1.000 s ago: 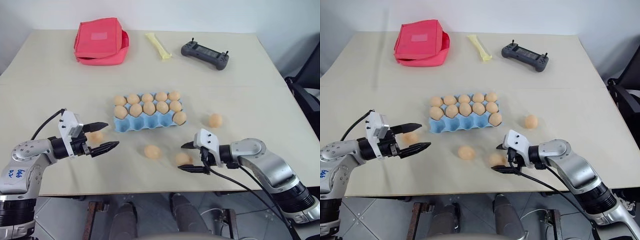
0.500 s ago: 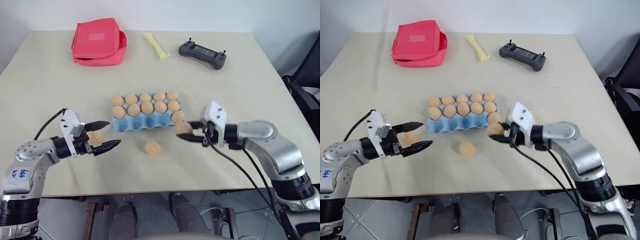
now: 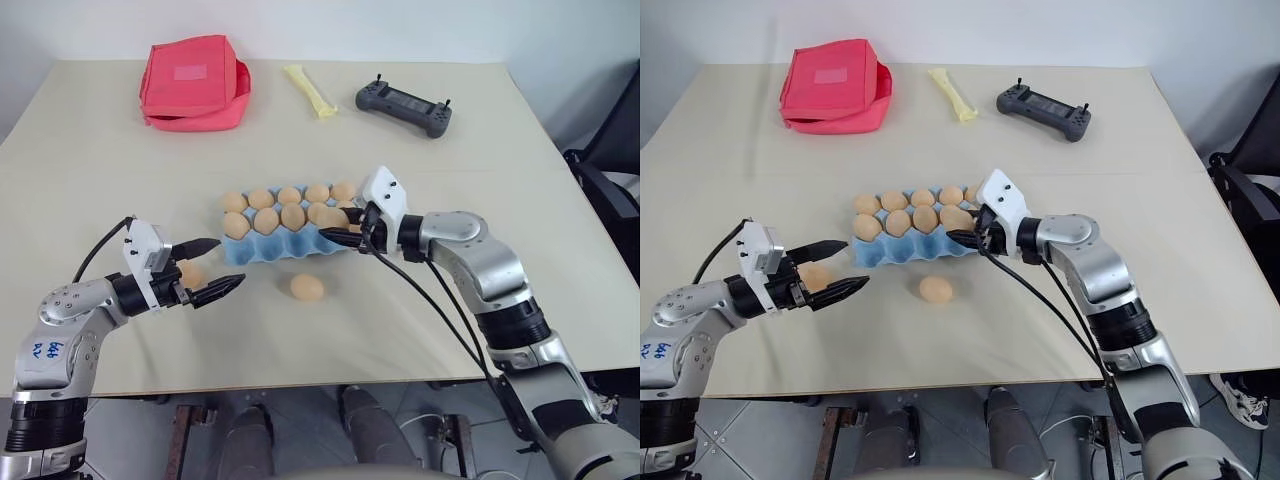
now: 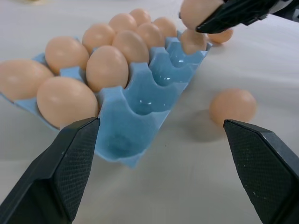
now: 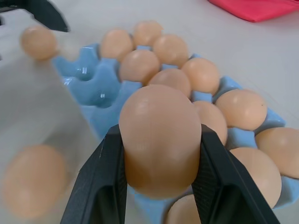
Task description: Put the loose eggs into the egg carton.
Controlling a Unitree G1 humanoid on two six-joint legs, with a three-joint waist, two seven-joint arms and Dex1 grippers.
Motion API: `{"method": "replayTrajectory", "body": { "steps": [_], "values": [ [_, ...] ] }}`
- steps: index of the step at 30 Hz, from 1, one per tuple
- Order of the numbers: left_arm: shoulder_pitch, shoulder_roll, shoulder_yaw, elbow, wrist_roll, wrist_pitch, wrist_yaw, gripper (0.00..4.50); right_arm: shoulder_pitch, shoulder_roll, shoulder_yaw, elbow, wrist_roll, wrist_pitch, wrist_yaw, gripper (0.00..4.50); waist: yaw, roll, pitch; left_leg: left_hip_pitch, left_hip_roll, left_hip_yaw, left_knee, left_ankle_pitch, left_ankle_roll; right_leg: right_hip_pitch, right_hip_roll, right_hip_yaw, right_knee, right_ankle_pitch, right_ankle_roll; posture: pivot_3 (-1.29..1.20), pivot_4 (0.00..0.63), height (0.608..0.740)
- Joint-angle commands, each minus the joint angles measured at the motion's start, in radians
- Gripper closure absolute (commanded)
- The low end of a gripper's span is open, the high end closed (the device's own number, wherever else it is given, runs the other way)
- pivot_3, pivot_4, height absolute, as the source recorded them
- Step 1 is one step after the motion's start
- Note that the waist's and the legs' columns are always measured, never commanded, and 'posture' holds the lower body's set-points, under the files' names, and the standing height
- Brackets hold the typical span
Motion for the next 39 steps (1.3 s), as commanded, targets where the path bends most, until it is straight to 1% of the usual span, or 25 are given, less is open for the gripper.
{"method": "replayTrajectory", "body": {
  "steps": [1, 3, 4, 6, 7, 10, 16, 20, 24, 27, 29, 32, 36, 39],
  "values": [
    [0.013, 0.002, 0.031, -0.047, -0.013, -0.026, 0.009, 0.00, -0.030, 0.017, 0.001, 0.025, -0.020, -0.036, 0.007, 3.09, -0.002, 0.000, 0.000, 0.000, 0.000, 0.000, 0.000, 0.000, 0.000, 0.000, 0.000, 0.000, 0.000, 0.000, 0.000, 0.00, 0.150, 0.740],
    [0.019, 0.001, 0.035, -0.047, -0.012, -0.031, 0.013, 0.00, -0.041, 0.025, 0.003, 0.054, -0.037, -0.047, 0.007, 2.40, -0.005, 0.000, 0.000, 0.000, 0.000, 0.000, 0.000, 0.000, 0.000, 0.000, 0.000, 0.000, 0.000, 0.000, 0.000, 0.00, 0.150, 0.740],
    [0.021, 0.001, 0.036, -0.047, -0.012, -0.033, 0.013, 0.00, -0.046, 0.028, 0.002, 0.064, -0.041, -0.051, 0.009, 2.17, -0.006, 0.000, 0.000, 0.000, 0.000, 0.000, 0.000, 0.000, 0.000, 0.000, 0.000, 0.000, 0.000, 0.000, 0.000, 0.00, 0.150, 0.740],
    [0.024, 0.000, 0.036, -0.047, -0.013, -0.037, 0.017, 0.00, -0.054, 0.033, -0.005, 0.071, -0.043, -0.058, 0.009, 1.38, -0.011, 0.000, 0.000, 0.000, 0.000, 0.000, 0.000, 0.000, 0.000, 0.000, 0.000, 0.000, 0.000, 0.000, 0.000, 0.00, 0.150, 0.740],
    [0.024, -0.001, 0.035, -0.046, -0.013, -0.040, 0.019, 0.00, -0.056, 0.034, -0.009, 0.066, -0.040, -0.053, 0.010, 1.11, -0.014, 0.000, 0.000, 0.000, 0.000, 0.000, 0.000, 0.000, 0.000, 0.000, 0.000, 0.000, 0.000, 0.000, 0.000, 0.00, 0.150, 0.740],
    [0.024, -0.001, 0.033, -0.042, -0.014, -0.045, 0.018, 0.00, -0.049, 0.024, -0.018, 0.030, -0.032, -0.035, 0.017, 0.02, -0.017, 0.000, 0.000, 0.000, 0.000, 0.000, -0.001, 0.000, 0.000, 0.000, 0.000, 0.000, 0.000, 0.000, 0.000, 0.00, 0.150, 0.740],
    [0.002, 0.002, 0.021, -0.015, -0.009, -0.056, 0.009, 0.00, -0.016, -0.013, -0.059, -0.079, -0.005, 0.010, 0.020, 0.02, -0.018, 0.000, 0.000, 0.000, 0.000, -0.001, -0.002, 0.000, 0.000, -0.001, 0.000, 0.000, 0.000, 0.000, 0.000, 0.00, 0.150, 0.740],
    [-0.022, 0.005, 0.009, 0.009, -0.004, -0.063, -0.004, 0.00, 0.042, -0.087, -0.119, -0.194, 0.039, 0.059, 0.043, 0.02, -0.015, 0.000, 0.000, 0.000, 0.000, -0.001, -0.003, 0.000, 0.000, 0.000, 0.000, -0.001, -0.001, 0.000, 0.000, 0.00, 0.150, 0.740],
    [-0.046, 0.004, -0.002, 0.036, 0.003, -0.071, -0.018, 0.00, 0.148, -0.205, -0.209, -0.301, 0.079, 0.116, 0.056, 0.02, -0.006, 0.000, 0.000, 0.000, 0.000, -0.001, -0.004, -0.001, -0.001, 0.000, 0.000, -0.001, -0.003, 0.000, 0.000, 0.00, 0.150, 0.740],
    [-0.070, 0.003, -0.017, 0.060, 0.011, -0.076, -0.028, 0.00, 0.267, -0.315, -0.312, -0.370, 0.105, 0.167, 0.061, 0.02, 0.005, 0.000, 0.000, 0.000, 0.000, -0.001, -0.004, -0.001, 0.000, 0.000, 0.000, -0.001, -0.004, -0.001, -0.001, 0.00, 0.150, 0.740],
    [-0.082, 0.002, -0.024, 0.072, 0.014, -0.078, -0.031, 0.00, 0.324, -0.363, -0.359, -0.395, 0.116, 0.188, 0.054, 0.02, 0.008, 0.000, 0.000, 0.000, 0.000, -0.001, -0.005, -0.002, -0.001, 0.000, 0.000, -0.001, -0.004, -0.001, -0.001, 0.00, 0.150, 0.740],
    [-0.102, 0.004, -0.033, 0.089, 0.015, -0.081, -0.040, 0.00, 0.436, -0.426, -0.467, -0.426, 0.132, 0.234, 0.034, 0.02, 0.011, 0.000, 0.000, 0.000, 0.000, 0.000, -0.005, -0.002, -0.001, 0.000, 0.000, -0.001, -0.004, -0.001, -0.001, 0.00, 0.150, 0.740],
    [-0.115, 0.010, -0.034, 0.105, 0.017, -0.084, -0.051, 0.00, 0.545, -0.457, -0.549, -0.460, 0.146, 0.269, 0.012, 0.02, 0.011, 0.000, 0.000, 0.000, 0.000, 0.001, -0.004, -0.002, 0.000, 0.000, 0.000, 0.000, -0.004, -0.002, -0.002, 0.00, 0.150, 0.740],
    [-0.126, 0.011, -0.037, 0.112, 0.021, -0.083, -0.054, 0.00, 0.571, -0.445, -0.557, -0.467, 0.151, 0.272, -0.015, 0.02, 0.009, 0.000, 0.000, 0.000, 0.000, 0.001, -0.004, -0.002, 0.000, 0.000, 0.000, 0.000, -0.004, -0.004, -0.005, 0.00, 0.150, 0.740]
  ]
}}
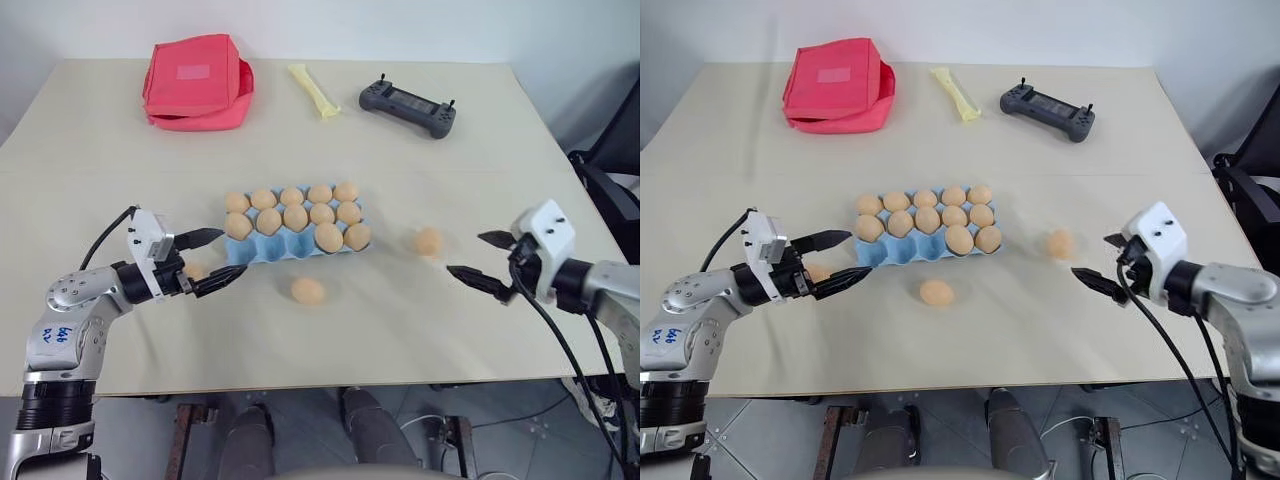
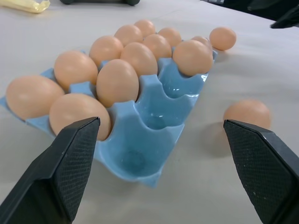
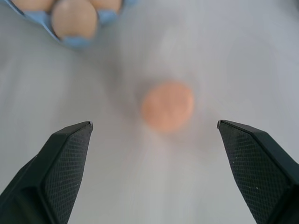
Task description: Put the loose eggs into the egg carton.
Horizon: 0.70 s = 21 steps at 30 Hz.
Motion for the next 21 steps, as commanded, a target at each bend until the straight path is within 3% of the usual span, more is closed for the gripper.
{"method": "replayTrajectory", "body": {
  "steps": [1, 13, 16, 18, 21],
  "values": [
    [-0.026, 0.012, 0.002, -0.014, 0.004, -0.017, -0.009, 0.00, 0.001, 0.000, -0.030, -0.034, 0.015, -0.007, -0.035, 0.02, -0.001, 0.000, 0.000, 0.000, 0.000, 0.001, 0.001, 0.000, 0.000, 0.000, 0.000, 0.001, 0.000, -0.005, -0.009, 0.00, 0.150, 0.740],
    [0.000, 0.022, 0.042, -0.082, -0.005, 0.016, 0.036, 0.00, -0.280, 0.186, 0.154, 0.367, -0.070, -0.198, -0.119, 0.02, -0.004, 0.000, 0.000, 0.000, 0.000, 0.001, 0.005, 0.000, 0.001, 0.001, 0.000, 0.002, 0.000, -0.004, -0.008, 0.00, 0.150, 0.740],
    [0.018, 0.025, 0.055, -0.103, -0.008, 0.024, 0.047, 0.00, -0.320, 0.214, 0.186, 0.454, -0.092, -0.238, -0.116, 0.02, -0.004, 0.000, 0.000, 0.000, 0.000, 0.001, 0.004, 0.000, 0.001, 0.001, 0.000, 0.002, 0.001, -0.002, -0.004, 0.00, 0.150, 0.740],
    [0.030, 0.026, 0.064, -0.119, -0.010, 0.030, 0.056, 0.00, -0.333, 0.228, 0.210, 0.492, -0.105, -0.249, -0.111, 0.02, -0.004, 0.000, 0.000, 0.000, 0.000, 0.001, 0.003, 0.000, 0.001, 0.001, 0.000, 0.001, 0.001, 0.004, 0.007, 0.00, 0.150, 0.740],
    [0.046, 0.024, 0.076, -0.141, -0.014, 0.039, 0.069, 0.00, -0.341, 0.244, 0.227, 0.517, -0.111, -0.253, -0.105, 0.19, -0.003, 0.000, 0.000, 0.000, 0.000, 0.001, 0.003, 0.000, 0.001, 0.001, 0.000, 0.001, 0.001, 0.004, 0.007, 0.00, 0.150, 0.740]
  ]
}}
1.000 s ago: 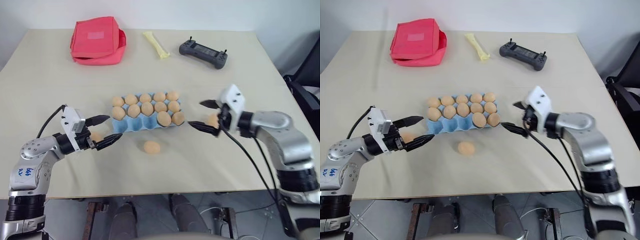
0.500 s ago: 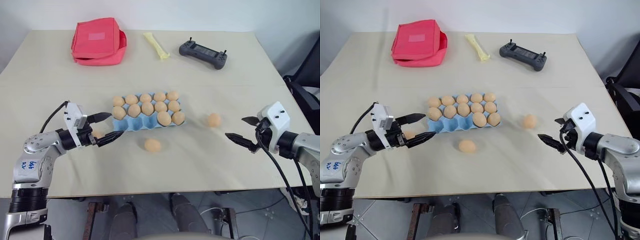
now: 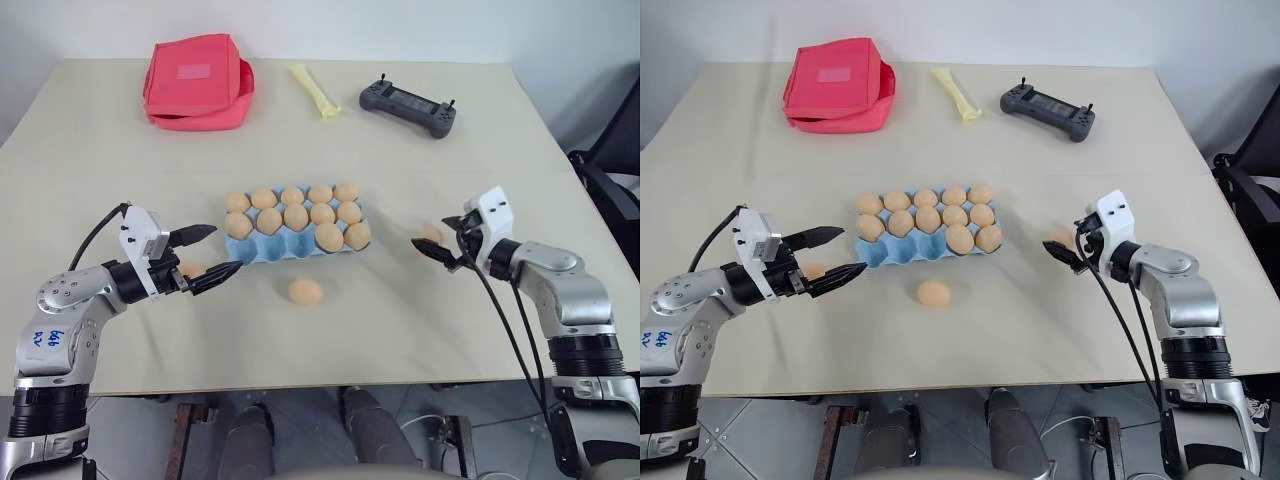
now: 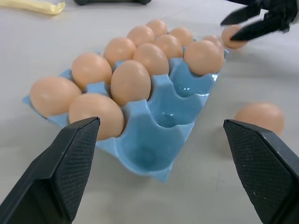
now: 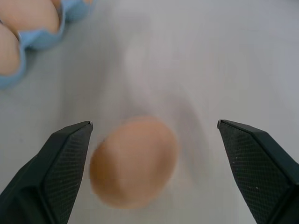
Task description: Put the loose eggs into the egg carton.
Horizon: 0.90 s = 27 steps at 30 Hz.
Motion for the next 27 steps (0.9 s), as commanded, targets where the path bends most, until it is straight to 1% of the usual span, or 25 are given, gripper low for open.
{"method": "replayTrajectory", "body": {
  "steps": [1, 2, 3, 6, 8, 13, 18, 22, 27],
  "values": [
    [0.019, 0.013, 0.035, -0.059, -0.022, 0.004, 0.014, 0.00, -0.021, 0.011, -0.002, 0.002, 0.002, -0.019, 0.004, 0.38, 0.000, 0.000, 0.000, 0.000, 0.000, 0.000, 0.000, 0.000, 0.000, 0.000, 0.000, 0.000, 0.000, 0.000, 0.000, 0.00, 0.150, 0.740],
    [0.022, 0.013, 0.037, -0.064, -0.023, 0.006, 0.016, 0.00, -0.018, 0.014, -0.004, -0.004, 0.008, -0.018, 0.006, 0.58, 0.000, 0.000, 0.000, 0.000, 0.000, 0.000, 0.000, 0.000, 0.000, 0.000, 0.000, 0.000, 0.000, 0.000, 0.000, 0.00, 0.150, 0.740],
    [0.025, 0.013, 0.040, -0.069, -0.024, 0.009, 0.020, 0.00, -0.014, 0.014, -0.005, -0.016, 0.012, -0.017, 0.009, 0.89, 0.000, 0.000, 0.000, 0.000, 0.000, 0.000, 0.000, 0.000, 0.000, 0.000, 0.000, 0.000, 0.000, 0.000, 0.000, 0.00, 0.150, 0.740],
    [0.033, 0.016, 0.050, -0.083, -0.029, 0.018, 0.029, 0.00, -0.008, 0.002, -0.016, -0.075, 0.026, 0.012, 0.011, 1.98, 0.000, 0.000, 0.000, 0.000, 0.000, 0.000, 0.000, 0.000, 0.000, 0.000, 0.000, 0.000, 0.000, 0.000, 0.000, 0.00, 0.150, 0.740],
    [0.039, 0.019, 0.054, -0.087, -0.031, 0.019, 0.032, 0.00, -0.004, -0.011, -0.023, -0.125, 0.036, 0.031, 0.016, 2.42, -0.001, 0.000, 0.000, 0.000, 0.000, 0.000, 0.000, 0.000, 0.000, 0.000, 0.000, 0.000, 0.000, 0.000, 0.000, 0.00, 0.150, 0.740],
    [0.044, 0.023, 0.061, -0.094, -0.034, 0.023, 0.040, 0.00, -0.027, -0.032, -0.021, -0.264, 0.080, 0.108, 0.027, 2.45, -0.001, 0.000, 0.000, 0.000, 0.000, 0.000, 0.000, 0.000, 0.000, 0.000, 0.000, 0.000, 0.000, 0.000, 0.000, 0.00, 0.150, 0.740],
    [0.042, 0.019, 0.063, -0.096, -0.033, 0.024, 0.047, 0.00, -0.112, 0.005, 0.037, -0.361, 0.131, 0.188, 0.035, 2.45, -0.003, 0.000, 0.000, 0.000, 0.000, 0.000, 0.000, 0.000, 0.000, 0.000, 0.000, 0.000, 0.000, -0.001, -0.002, 0.00, 0.150, 0.740],
    [0.039, 0.019, 0.062, -0.092, -0.029, 0.021, 0.054, 0.00, -0.194, 0.091, 0.145, -0.333, 0.117, 0.157, 0.060, 2.45, -0.012, 0.000, 0.000, 0.000, 0.000, 0.000, 0.000, 0.000, 0.000, 0.000, 0.000, 0.000, 0.000, -0.001, -0.003, 0.00, 0.150, 0.740],
    [0.056, 0.014, 0.074, -0.121, -0.034, 0.022, 0.072, 0.00, -0.287, 0.244, 0.273, -0.218, 0.069, 0.082, 0.068, 2.45, -0.023, 0.000, 0.000, -0.001, 0.000, 0.000, -0.001, 0.000, 0.000, -0.001, 0.000, 0.000, 0.000, 0.000, 0.000, 0.00, 0.150, 0.740]
  ]
}}
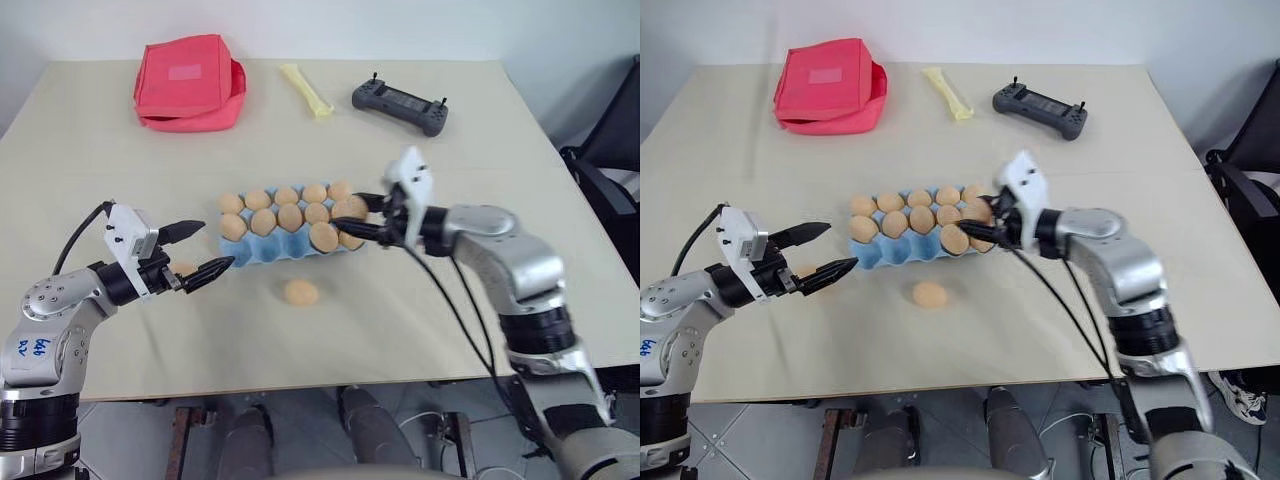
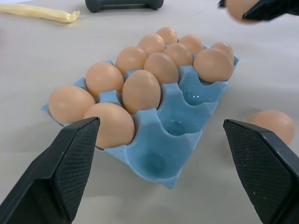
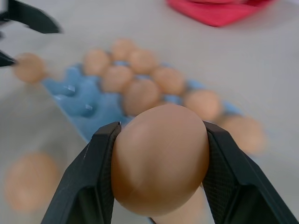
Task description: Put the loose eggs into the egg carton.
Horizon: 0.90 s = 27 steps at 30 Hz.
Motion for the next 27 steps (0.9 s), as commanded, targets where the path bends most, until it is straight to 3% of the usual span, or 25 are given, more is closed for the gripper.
{"method": "replayTrajectory", "body": {
  "steps": [1, 6, 14, 21, 27],
  "values": [
    [0.024, 0.004, 0.037, -0.062, -0.020, -0.004, 0.016, 0.00, -0.058, 0.087, 0.059, 0.061, -0.031, -0.071, 0.000, 2.45, -0.003, 0.000, 0.000, 0.000, 0.000, 0.000, 0.000, 0.000, 0.000, 0.000, 0.000, -0.001, 0.000, 0.000, 0.000, 0.00, 0.150, 0.740],
    [0.062, 0.004, 0.066, -0.096, -0.029, 0.000, 0.035, 0.00, -0.105, 0.185, 0.112, 0.213, -0.098, -0.167, -0.009, 2.45, -0.006, 0.000, 0.000, 0.000, 0.000, -0.001, -0.003, 0.000, 0.000, -0.001, 0.000, -0.002, 0.001, 0.000, -0.001, 0.00, 0.150, 0.740],
    [0.104, 0.001, 0.094, -0.133, -0.036, 0.006, 0.056, 0.00, -0.131, 0.235, 0.124, 0.310, -0.151, -0.231, 0.010, 2.45, -0.006, 0.000, 0.000, 0.000, 0.000, -0.001, -0.003, 0.000, 0.000, -0.001, 0.000, -0.002, 0.001, -0.001, -0.001, 0.00, 0.150, 0.740],
    [0.108, 0.000, 0.093, -0.132, -0.037, 0.000, 0.064, 0.00, -0.134, 0.231, 0.114, 0.274, -0.155, -0.216, 0.033, 0.09, -0.009, 0.000, 0.000, 0.000, 0.000, -0.002, -0.003, 0.000, 0.000, -0.001, 0.000, -0.002, 0.001, -0.001, -0.001, 0.00, 0.150, 0.740],
    [0.088, -0.001, 0.080, -0.099, -0.031, -0.010, 0.054, 0.00, -0.125, 0.168, 0.037, 0.122, -0.085, -0.159, 0.069, 0.03, -0.006, 0.000, 0.000, 0.000, 0.000, -0.002, -0.003, 0.000, -0.001, -0.001, 0.000, -0.003, 0.001, -0.001, -0.001, 0.00, 0.150, 0.740]
  ]
}}
